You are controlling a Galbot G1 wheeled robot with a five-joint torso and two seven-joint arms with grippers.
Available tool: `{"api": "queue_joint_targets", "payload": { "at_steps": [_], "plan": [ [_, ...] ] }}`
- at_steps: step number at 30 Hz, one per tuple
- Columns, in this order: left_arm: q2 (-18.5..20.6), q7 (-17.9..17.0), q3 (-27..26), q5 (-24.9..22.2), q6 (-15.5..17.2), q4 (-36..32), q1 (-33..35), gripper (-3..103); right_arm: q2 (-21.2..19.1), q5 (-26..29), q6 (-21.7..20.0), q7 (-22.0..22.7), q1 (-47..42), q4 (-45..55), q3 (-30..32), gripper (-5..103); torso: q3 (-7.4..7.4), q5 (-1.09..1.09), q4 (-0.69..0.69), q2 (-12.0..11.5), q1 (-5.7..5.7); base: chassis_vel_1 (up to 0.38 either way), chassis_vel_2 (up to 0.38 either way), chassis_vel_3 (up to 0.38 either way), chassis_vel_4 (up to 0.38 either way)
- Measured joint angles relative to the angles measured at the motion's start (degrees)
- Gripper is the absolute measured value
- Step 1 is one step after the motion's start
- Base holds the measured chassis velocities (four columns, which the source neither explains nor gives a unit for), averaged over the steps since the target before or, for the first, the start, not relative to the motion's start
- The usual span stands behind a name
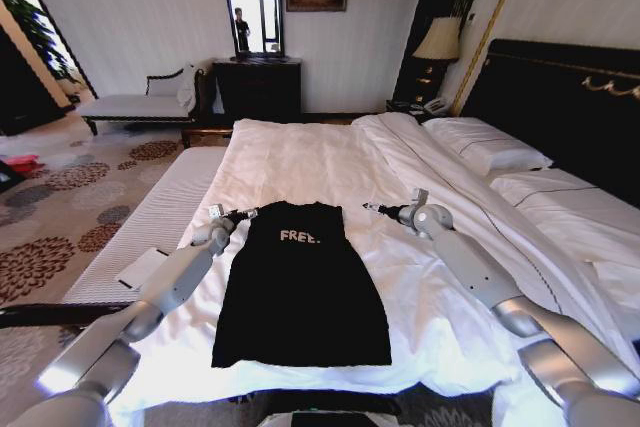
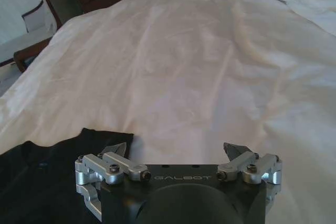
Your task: Fold the clothes on the bed.
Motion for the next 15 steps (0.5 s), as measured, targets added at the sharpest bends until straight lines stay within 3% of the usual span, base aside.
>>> {"api": "queue_joint_targets", "payload": {
  "at_steps": [8, 15],
  "plan": [
    [-3.6, 1.93, 0.94, -0.41, -0.67, 6.3, -3.42, 100, 0.84, 0.18, 0.11, -0.57, 2.16, -2.54, -1.27, 100, 0.0, 0.01, -0.02, 0.0, 0.01, 0.0, 0.0, 0.0, 0.0],
    [-6.75, 2.61, 2.0, -1.25, -1.0, 9.68, -5.57, 100, 4.65, 0.2, 0.14, -2.96, 6.15, -7.73, -3.9, 100, 0.0, 0.0, 0.0, 0.0, 0.01, 0.0, 0.0, 0.0, 0.0]
  ]
}}
